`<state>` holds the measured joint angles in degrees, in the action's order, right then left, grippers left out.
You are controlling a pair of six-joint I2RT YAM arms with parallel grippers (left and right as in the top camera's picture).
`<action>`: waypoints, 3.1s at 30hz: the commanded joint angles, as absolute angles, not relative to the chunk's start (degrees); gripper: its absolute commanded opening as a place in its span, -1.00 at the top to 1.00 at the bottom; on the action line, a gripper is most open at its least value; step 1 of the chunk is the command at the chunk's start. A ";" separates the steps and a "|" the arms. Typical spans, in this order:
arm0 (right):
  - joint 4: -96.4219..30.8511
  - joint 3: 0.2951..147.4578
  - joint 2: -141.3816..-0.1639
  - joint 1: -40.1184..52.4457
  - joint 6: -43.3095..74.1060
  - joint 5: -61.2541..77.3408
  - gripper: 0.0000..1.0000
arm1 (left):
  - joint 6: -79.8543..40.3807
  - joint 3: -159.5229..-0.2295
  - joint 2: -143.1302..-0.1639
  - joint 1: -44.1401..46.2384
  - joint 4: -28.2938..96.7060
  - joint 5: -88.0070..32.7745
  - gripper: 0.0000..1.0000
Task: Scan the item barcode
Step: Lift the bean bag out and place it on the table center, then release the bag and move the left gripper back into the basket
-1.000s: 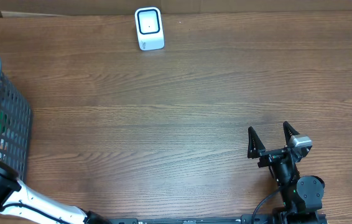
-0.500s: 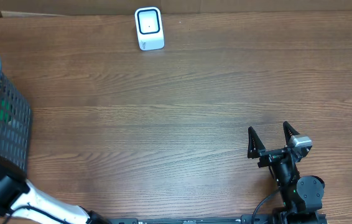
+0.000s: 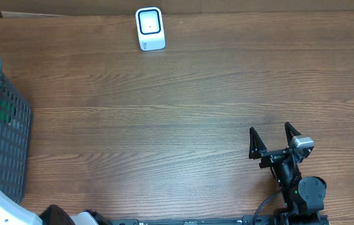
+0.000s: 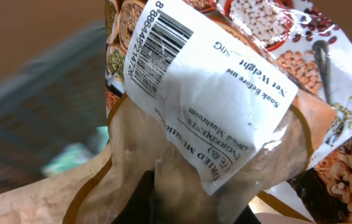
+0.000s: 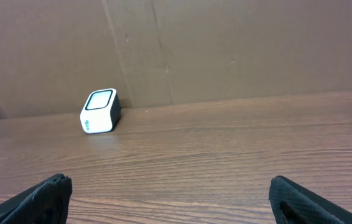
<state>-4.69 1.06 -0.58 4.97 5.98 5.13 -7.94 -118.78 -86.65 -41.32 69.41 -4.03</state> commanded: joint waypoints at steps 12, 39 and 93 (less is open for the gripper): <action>-4.40 0.45 -0.16 5.08 6.13 4.99 -1.00 | -15.75 -110.96 -86.94 -3.97 79.07 -18.90 0.92; -4.40 0.45 -0.16 5.08 6.13 4.99 -0.99 | -55.09 -80.66 -108.95 29.10 34.50 -4.25 0.92; -4.40 0.45 -0.16 5.08 6.13 4.99 -1.00 | -24.69 -140.46 -103.77 -48.53 95.64 -1.21 -0.85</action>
